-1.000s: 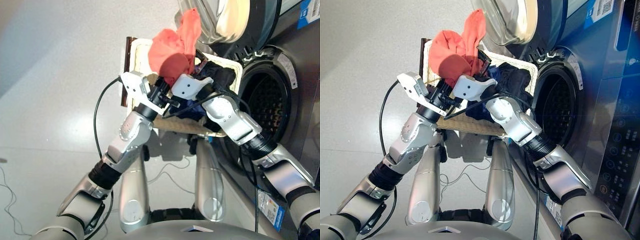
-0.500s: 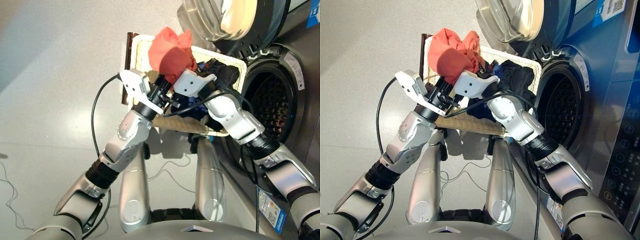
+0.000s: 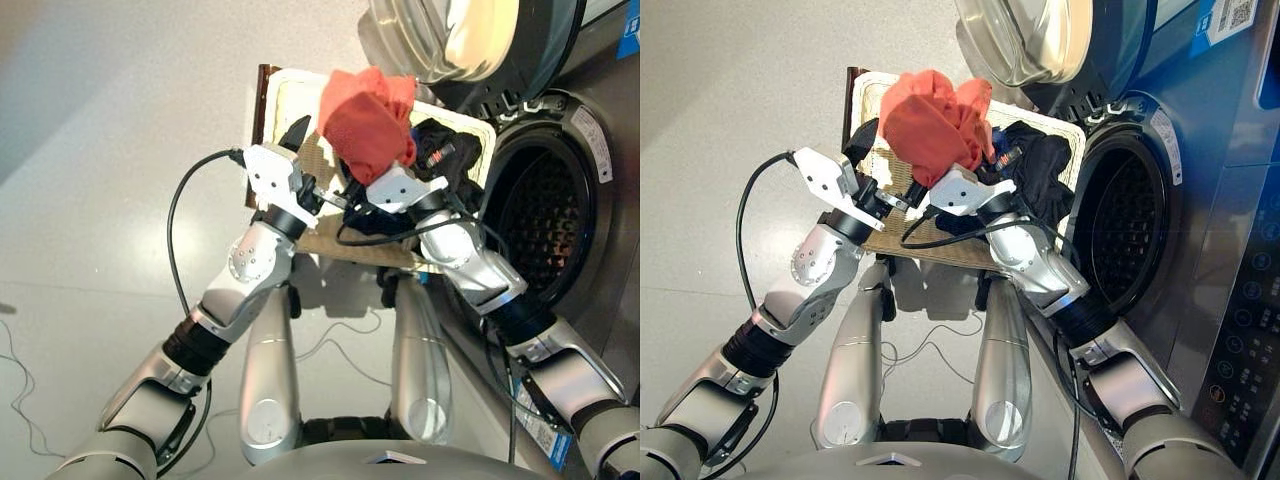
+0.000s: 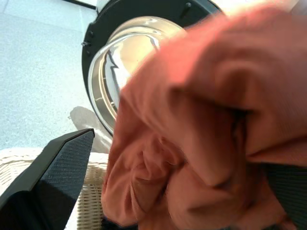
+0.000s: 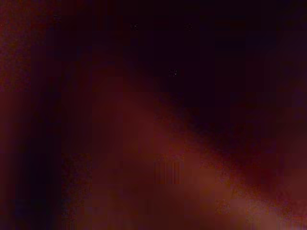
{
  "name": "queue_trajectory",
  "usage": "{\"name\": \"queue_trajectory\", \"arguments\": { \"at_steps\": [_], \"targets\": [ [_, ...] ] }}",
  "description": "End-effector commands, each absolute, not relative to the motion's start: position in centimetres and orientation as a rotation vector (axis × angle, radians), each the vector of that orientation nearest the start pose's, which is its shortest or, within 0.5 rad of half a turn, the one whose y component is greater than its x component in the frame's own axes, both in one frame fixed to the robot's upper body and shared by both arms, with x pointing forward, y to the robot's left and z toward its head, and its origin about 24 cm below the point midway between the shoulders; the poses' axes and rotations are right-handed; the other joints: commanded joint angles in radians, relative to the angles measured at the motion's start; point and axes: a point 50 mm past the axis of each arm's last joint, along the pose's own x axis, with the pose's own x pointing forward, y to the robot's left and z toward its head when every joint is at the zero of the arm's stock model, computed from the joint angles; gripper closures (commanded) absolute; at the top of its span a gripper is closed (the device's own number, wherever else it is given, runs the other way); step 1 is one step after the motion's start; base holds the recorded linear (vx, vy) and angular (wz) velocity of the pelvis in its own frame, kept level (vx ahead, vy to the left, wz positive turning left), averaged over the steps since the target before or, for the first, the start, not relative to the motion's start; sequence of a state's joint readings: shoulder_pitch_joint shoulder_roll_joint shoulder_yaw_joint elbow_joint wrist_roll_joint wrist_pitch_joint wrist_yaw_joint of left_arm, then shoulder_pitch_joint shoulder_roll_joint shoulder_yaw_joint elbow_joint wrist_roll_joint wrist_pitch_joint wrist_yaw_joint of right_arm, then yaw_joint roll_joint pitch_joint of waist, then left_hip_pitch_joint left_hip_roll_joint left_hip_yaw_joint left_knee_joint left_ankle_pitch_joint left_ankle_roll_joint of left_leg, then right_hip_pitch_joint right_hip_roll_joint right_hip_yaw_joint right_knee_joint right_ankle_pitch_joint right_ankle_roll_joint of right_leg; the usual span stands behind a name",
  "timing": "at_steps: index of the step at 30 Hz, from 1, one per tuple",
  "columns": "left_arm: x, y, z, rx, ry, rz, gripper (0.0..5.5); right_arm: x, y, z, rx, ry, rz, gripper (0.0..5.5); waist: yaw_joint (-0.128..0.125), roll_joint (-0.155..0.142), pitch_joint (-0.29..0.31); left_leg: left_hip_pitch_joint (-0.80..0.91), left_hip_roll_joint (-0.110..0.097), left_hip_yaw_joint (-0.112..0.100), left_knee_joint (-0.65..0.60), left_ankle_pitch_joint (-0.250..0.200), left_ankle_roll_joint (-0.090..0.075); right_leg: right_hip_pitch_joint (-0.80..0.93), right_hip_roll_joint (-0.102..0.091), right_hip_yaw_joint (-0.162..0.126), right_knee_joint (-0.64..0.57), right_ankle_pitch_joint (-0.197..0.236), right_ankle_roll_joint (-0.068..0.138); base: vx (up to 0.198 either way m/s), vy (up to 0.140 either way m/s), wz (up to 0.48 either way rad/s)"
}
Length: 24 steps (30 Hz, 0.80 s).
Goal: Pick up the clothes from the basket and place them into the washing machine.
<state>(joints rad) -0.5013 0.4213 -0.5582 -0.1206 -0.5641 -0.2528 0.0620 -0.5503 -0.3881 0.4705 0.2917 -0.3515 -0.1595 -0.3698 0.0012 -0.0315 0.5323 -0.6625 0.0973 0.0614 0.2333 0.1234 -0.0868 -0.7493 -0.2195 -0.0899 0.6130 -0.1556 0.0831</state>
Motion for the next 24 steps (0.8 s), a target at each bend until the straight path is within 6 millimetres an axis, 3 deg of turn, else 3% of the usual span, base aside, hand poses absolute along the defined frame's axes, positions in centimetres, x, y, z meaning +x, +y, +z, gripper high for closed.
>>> {"name": "queue_trajectory", "arguments": {
  "at_steps": [1, 2, 9, 10, 16, 17, 24],
  "targets": [
    [24.8, 5.1, 21.9, -0.209, -0.805, -0.745, 0.0, 33.0, -13.1, 12.5, -0.645, -0.549, -0.097, 5.5, -0.012, 0.042, -0.012, -0.003, -0.018, -0.022, 0.119, -0.125, 0.024, 0.083, 0.008, 0.038, -0.265, 0.167, 0.047, 0.0, 0.0, 0.0],
    [24.8, 5.1, 22.0, -0.208, -0.809, -0.746, 0.0, 33.1, -13.1, 12.6, -0.644, -0.552, -0.098, 5.5, -0.012, 0.041, -0.012, -0.008, -0.019, -0.022, 0.116, -0.118, 0.024, 0.078, 0.007, 0.038, -0.269, 0.174, 0.047, 0.0, 0.0, 0.0],
    [24.4, 4.7, 22.6, -0.284, -0.835, -0.705, 0.0, 32.7, -19.4, 5.4, -0.515, -0.167, -0.512, 5.5, -0.01, 0.051, -0.012, -0.012, -0.026, -0.032, 0.127, -0.132, 0.022, 0.081, 0.006, 0.035, -0.261, 0.162, 0.046, 0.0, 0.0, 0.0],
    [24.4, 4.7, 22.6, -0.284, -0.836, -0.705, 0.0, 32.7, -19.4, 5.4, -0.515, -0.168, -0.513, 5.5, -0.01, 0.051, -0.012, -0.013, -0.026, -0.032, 0.127, -0.131, 0.022, 0.08, 0.006, 0.035, -0.262, 0.162, 0.046, 0.0, 0.0, 0.0],
    [24.3, 4.2, 23.1, -0.328, -0.845, -0.689, 0.0, 33.0, -24.6, 5.3, -0.452, -0.041, -0.84, 5.5, 0.0, 0.065, -0.012, -0.026, -0.037, -0.038, 0.13, -0.132, 0.022, 0.073, 0.003, 0.037, -0.259, 0.165, 0.046, 0.0, 0.0, 0.0],
    [24.3, 4.2, 23.1, -0.329, -0.843, -0.689, 0.0, 33.0, -24.7, 5.3, -0.454, -0.039, -0.84, 5.5, 0.001, 0.067, -0.012, -0.022, -0.036, -0.038, 0.134, -0.14, 0.022, 0.077, 0.004, 0.037, -0.255, 0.158, 0.047, 0.0, 0.0, 0.0],
    [24.4, 3.6, 23.3, -0.371, -0.828, -0.697, 0.0, 32.4, -30.5, 7.6, -0.273, -0.004, -1.195, 5.5, 0.015, 0.086, -0.012, -0.038, -0.049, -0.046, 0.135, -0.138, 0.022, 0.071, -0.002, 0.034, -0.258, 0.159, 0.046, 0.002, 0.002, 0.025]
  ]
}}
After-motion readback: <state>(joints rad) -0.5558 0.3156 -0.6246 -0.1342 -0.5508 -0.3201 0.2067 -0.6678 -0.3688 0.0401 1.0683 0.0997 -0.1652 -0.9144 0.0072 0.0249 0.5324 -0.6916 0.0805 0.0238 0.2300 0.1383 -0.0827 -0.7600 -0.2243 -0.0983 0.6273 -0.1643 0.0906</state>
